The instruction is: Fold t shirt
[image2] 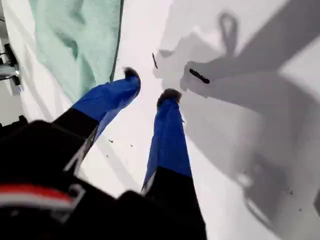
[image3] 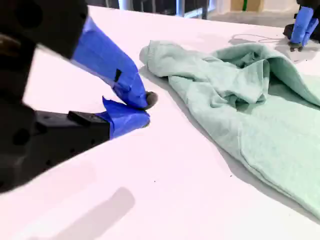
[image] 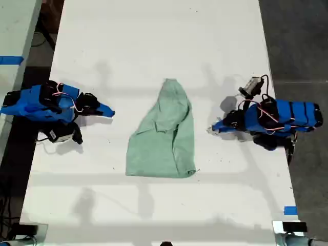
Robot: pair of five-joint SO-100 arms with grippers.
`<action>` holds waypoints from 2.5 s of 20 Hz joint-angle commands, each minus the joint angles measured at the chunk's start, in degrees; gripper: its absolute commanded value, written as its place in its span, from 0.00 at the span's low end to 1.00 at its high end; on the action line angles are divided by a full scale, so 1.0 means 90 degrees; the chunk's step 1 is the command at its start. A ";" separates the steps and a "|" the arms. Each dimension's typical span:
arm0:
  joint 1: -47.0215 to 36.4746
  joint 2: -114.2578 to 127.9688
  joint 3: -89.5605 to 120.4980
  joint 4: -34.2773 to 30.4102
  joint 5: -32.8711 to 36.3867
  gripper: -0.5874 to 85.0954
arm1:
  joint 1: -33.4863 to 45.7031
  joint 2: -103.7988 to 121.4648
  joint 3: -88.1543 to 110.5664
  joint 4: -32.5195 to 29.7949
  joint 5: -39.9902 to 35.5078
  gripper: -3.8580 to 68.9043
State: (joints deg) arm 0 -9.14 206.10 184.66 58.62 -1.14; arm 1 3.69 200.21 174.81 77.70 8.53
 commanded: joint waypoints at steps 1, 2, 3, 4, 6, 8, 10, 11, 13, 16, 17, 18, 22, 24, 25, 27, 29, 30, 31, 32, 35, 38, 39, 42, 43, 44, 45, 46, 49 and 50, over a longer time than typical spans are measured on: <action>-0.0010 0.0068 0.0049 0.0000 -0.0156 0.01 | 0.0430 0.0049 0.0215 0.0156 -0.1260 0.24; -0.0010 0.0068 0.0039 0.0000 -0.0156 0.01 | 0.0400 0.0049 0.0215 0.0156 -0.1260 0.24; 0.0000 0.0068 0.0039 0.0000 -0.0156 0.01 | 0.0342 0.0059 0.0215 0.0156 -0.1250 0.22; 0.0010 0.0068 0.0039 0.0010 -0.0156 0.01 | 0.0273 0.0059 0.0215 0.0146 -0.1201 0.22; 0.0039 0.0068 0.0029 0.0010 -0.0156 0.01 | 0.0273 0.0059 0.0215 0.0146 -0.1123 0.21; 0.0029 0.0068 0.0020 0.0029 -0.0156 0.01 | 0.0234 0.0059 0.0215 0.0146 -0.1045 0.19; 0.0039 0.0068 0.0020 0.0029 -0.0156 0.01 | 0.0234 0.0059 0.0215 0.0146 -0.1055 0.18; 0.0068 0.0068 0.0029 -0.0049 -0.0049 0.01 | 0.0254 0.0059 0.0215 0.0146 -0.1094 0.18; -0.0215 -0.0254 -0.0088 -0.0293 0.0195 0.01 | 0.0332 0.0059 0.0215 0.0146 -0.1172 0.16; 0.0137 -0.4238 -0.2754 -0.0557 -0.0029 0.06 | 0.0400 0.0059 0.0215 0.0146 -0.1191 0.16; 0.0479 -0.5869 -0.4170 -0.0293 -0.0176 0.14 | 0.0400 0.0059 0.0215 0.0146 -0.1201 0.16; 0.0742 -0.7295 -0.5479 0.0166 -0.0381 0.21 | 0.0400 0.0059 0.0215 0.0146 -0.1211 0.16; 0.1719 -1.0781 -0.7910 0.0430 -0.1289 0.22 | 0.0400 0.0068 0.0215 0.0146 -0.1230 0.16; 0.1953 -1.1846 -0.8252 -0.0010 -0.1621 0.23 | 0.0381 0.0068 0.0215 0.0146 -0.1230 0.16; 0.2012 -1.2217 -0.8428 -0.0234 -0.1670 0.23 | 0.0371 0.0068 0.0215 0.0146 -0.1230 0.16; 0.2002 -1.2695 -0.8750 -0.0342 -0.1777 0.22 | 0.0361 0.0068 0.0215 0.0146 -0.1230 0.16; 0.1924 -1.2812 -0.8701 -0.0342 -0.2109 0.20 | 0.0371 0.0068 0.0215 0.0146 -0.1230 0.16; 0.1875 -1.2822 -0.8613 -0.0400 -0.2227 0.19 | 0.0371 0.0068 0.0215 0.0146 -0.1230 0.16; 0.1855 -1.2891 -0.8594 -0.0488 -0.2246 0.19 | 0.0371 0.0068 0.0215 0.0146 -0.1230 0.16; 0.1836 -1.2998 -0.8613 -0.0605 -0.2217 0.16 | 0.0371 0.0068 0.0215 0.0146 -0.1230 0.15; 0.1787 -1.3135 -0.8691 -0.0723 -0.2373 0.01 | 0.0361 0.0068 0.0215 0.0146 -0.1221 0.15; 0.1797 -1.2754 -0.9023 -0.0430 -0.2314 0.01 | 0.0361 0.0068 0.0215 0.0146 -0.1221 0.15; 0.1826 -1.2715 -0.9375 -0.0117 -0.2266 0.01 | 0.0361 0.0068 0.0215 0.0146 -0.1221 0.15; 0.1875 -1.2539 -1.0303 0.0459 -0.2090 0.01 | 0.0371 0.0068 0.0215 0.0146 -0.1211 0.15; 0.1797 -1.2539 -1.0566 0.0566 -0.2021 0.01 | 0.0371 0.0068 0.0215 0.0146 -0.1211 0.15; 0.1680 -1.2607 -1.0850 0.0625 -0.1963 0.01 | 0.0371 0.0068 0.0215 0.0146 -0.1211 0.15; 0.1562 -1.2744 -1.1191 0.0625 -0.1865 0.01 | 0.0371 0.0068 0.0215 0.0146 -0.1201 0.15; 0.1445 -1.2949 -1.1572 0.0635 -0.1758 0.01 | 0.0371 0.0068 0.0215 0.0146 -0.1201 0.15; 0.1123 -1.3965 -1.3018 0.0645 -0.1387 0.01 | 0.0381 0.0068 0.0215 0.0146 -0.1191 0.15; 0.1016 -1.4395 -1.3398 0.0684 -0.1357 0.01 | 0.0381 0.0068 0.0215 0.0146 -0.1191 0.15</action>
State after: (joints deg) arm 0 2.90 79.63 72.77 64.34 -14.68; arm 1 6.86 200.21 174.81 78.75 -1.14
